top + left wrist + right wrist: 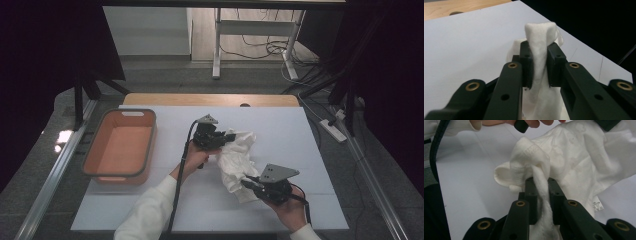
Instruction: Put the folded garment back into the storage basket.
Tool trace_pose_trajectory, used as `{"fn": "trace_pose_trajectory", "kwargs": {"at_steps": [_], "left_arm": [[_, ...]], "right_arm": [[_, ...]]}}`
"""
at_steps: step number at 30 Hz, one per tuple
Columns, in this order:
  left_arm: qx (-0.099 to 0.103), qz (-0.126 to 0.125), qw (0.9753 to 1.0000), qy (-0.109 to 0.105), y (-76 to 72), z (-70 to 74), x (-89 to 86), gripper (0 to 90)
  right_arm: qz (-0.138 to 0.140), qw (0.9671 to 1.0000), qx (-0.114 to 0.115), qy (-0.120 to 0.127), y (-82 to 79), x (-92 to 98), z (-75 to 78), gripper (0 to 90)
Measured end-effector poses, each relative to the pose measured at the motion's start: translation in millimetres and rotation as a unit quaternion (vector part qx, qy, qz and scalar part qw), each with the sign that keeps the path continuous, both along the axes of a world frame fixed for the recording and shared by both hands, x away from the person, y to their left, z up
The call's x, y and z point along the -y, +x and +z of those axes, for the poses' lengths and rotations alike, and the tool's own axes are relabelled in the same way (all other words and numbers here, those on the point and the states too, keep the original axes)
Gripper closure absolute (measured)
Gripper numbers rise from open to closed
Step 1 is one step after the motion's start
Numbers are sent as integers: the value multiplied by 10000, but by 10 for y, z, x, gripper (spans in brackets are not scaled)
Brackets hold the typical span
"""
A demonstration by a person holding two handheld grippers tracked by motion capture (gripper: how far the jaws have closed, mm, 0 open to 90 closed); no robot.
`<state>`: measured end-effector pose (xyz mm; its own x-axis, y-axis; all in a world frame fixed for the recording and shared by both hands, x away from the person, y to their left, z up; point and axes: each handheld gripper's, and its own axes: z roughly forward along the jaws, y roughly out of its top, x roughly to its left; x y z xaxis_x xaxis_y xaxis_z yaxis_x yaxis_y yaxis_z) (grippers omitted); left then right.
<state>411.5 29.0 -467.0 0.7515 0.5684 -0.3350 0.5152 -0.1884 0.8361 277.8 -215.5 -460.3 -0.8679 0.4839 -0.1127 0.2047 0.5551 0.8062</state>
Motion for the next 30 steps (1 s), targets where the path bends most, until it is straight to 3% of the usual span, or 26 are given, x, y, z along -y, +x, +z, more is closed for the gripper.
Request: {"fn": "trace_pose_trajectory", "kwargs": {"at_steps": [10,16,22,26,28,30], "left_arm": [[-17,2,10000,-4,5,2,-28,768],[-130,-27,9998,123,28,-79,-4,767],[-230,-54,9995,230,49,-167,19,767],[-254,-66,9993,261,49,-193,32,767],[-257,-60,9993,264,50,-198,30,767],[-264,-60,9992,277,52,-202,28,767]], "right_arm": [[67,10000,2,-53,-6,-70,-27,810],[43,9976,-284,-638,122,-83,-227,810],[156,9941,-602,-889,200,-80,-361,798],[356,9895,-932,-1050,219,-108,-428,676],[493,9865,-1091,-1113,227,-109,-456,535],[563,9852,-1125,-1162,219,-117,-470,489]]}}
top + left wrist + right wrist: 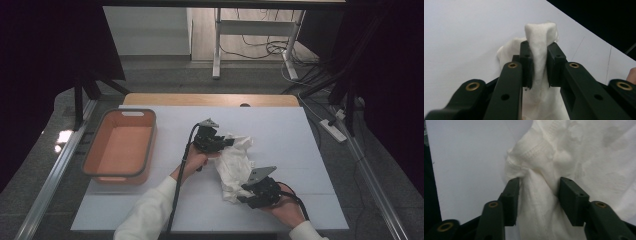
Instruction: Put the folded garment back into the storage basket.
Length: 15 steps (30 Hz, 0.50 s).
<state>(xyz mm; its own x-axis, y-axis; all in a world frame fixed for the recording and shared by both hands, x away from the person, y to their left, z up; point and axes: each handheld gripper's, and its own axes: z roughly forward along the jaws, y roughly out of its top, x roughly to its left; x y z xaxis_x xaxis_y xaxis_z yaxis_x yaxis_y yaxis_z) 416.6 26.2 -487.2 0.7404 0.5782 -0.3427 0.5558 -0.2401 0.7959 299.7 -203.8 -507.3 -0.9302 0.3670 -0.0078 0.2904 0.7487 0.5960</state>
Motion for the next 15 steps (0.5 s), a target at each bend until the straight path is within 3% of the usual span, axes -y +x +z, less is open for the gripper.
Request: {"fn": "trace_pose_trajectory", "kwargs": {"at_steps": [3,6,11,15], "left_arm": [[-15,-3,10000,15,3,-7,1,767],[-29,6,10000,18,7,-15,-1,767],[-33,4,10000,23,5,-17,1,767],[-12,24,10000,8,3,-11,-1,767]], "right_arm": [[165,9996,108,-207,-18,-43,-22,423],[296,9979,357,-445,-52,-88,-39,426],[201,9971,509,-521,-42,-101,-25,650],[65,9972,535,-514,-21,-99,-12,708]]}}
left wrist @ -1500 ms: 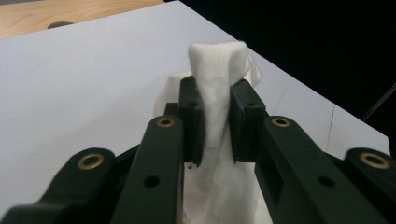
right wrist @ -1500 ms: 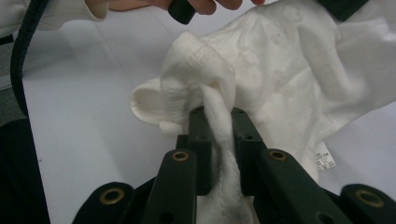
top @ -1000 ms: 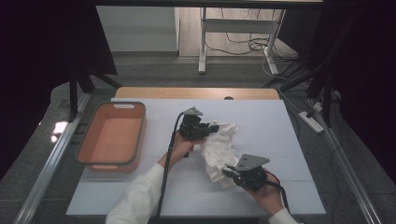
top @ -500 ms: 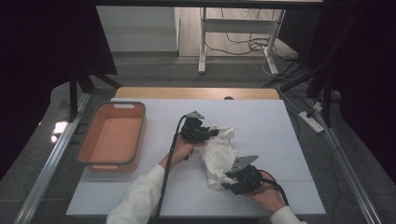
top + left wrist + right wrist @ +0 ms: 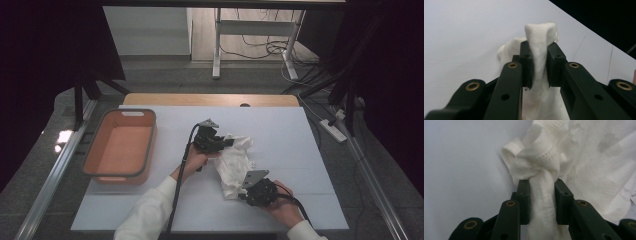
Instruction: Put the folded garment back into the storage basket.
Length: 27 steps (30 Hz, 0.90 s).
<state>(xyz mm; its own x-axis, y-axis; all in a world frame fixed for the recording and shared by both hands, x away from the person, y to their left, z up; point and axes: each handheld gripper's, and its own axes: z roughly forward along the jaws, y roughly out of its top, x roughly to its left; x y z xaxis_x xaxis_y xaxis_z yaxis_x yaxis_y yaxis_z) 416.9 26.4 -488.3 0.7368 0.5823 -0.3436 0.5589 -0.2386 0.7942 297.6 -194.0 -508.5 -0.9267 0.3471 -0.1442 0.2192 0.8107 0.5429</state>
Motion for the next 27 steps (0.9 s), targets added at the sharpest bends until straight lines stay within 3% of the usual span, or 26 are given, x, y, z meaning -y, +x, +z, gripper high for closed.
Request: {"fn": "trace_pose_trajectory", "kwargs": {"at_steps": [5,10,18,27], "left_arm": [[64,30,10000,-32,-6,28,-21,768],[134,55,9998,-102,-27,79,-43,768],[264,119,9990,-345,-50,241,-169,769],[450,339,9974,-456,-96,468,-491,769]], "right_arm": [[-65,9992,82,383,-22,9,66,719],[-135,9960,117,871,-52,17,194,720],[-127,9924,364,1167,-106,-43,350,721],[-28,9873,557,1488,-59,-268,538,720]]}}
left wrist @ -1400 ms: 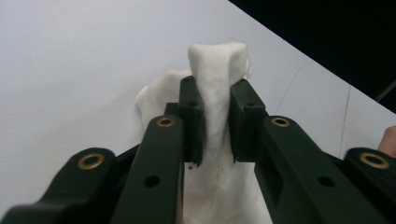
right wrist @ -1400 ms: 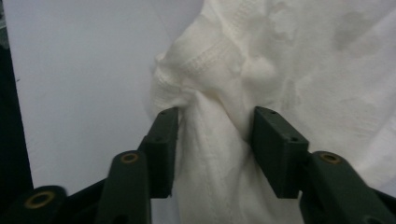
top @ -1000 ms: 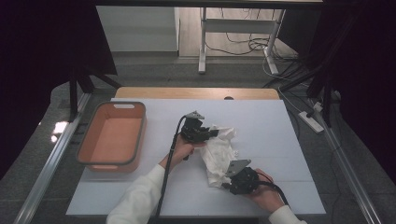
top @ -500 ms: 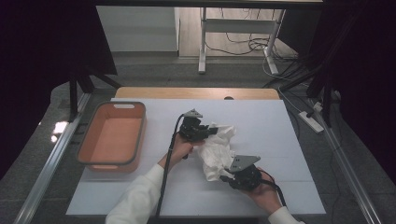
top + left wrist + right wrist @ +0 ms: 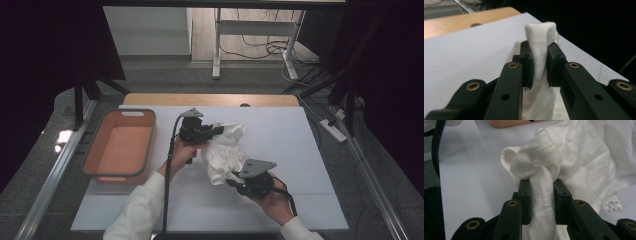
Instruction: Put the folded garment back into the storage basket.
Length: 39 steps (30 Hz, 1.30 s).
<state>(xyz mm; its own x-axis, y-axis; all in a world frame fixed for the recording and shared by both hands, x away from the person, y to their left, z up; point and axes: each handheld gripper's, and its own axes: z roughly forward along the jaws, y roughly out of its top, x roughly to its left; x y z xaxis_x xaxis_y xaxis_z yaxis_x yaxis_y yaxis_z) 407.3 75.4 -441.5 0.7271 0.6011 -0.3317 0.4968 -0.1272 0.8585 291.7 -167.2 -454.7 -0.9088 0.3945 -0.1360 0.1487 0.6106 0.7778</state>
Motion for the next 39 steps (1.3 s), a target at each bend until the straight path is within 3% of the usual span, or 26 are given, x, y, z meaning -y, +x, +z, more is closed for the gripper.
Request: {"fn": "trace_pose_trajectory", "kwargs": {"at_steps": [13,19,32,39], "left_arm": [[273,609,9976,-183,-121,367,-850,769],[381,870,9953,-171,-182,505,-1202,769],[475,1333,9899,-92,-231,665,-1785,769],[444,1558,9868,-44,-222,710,-2076,769]], "right_arm": [[376,9975,209,553,190,-685,319,720],[551,9959,350,634,258,-1005,454,720],[853,9929,369,746,393,-1634,549,720],[941,9912,207,910,486,-1900,556,719]]}}
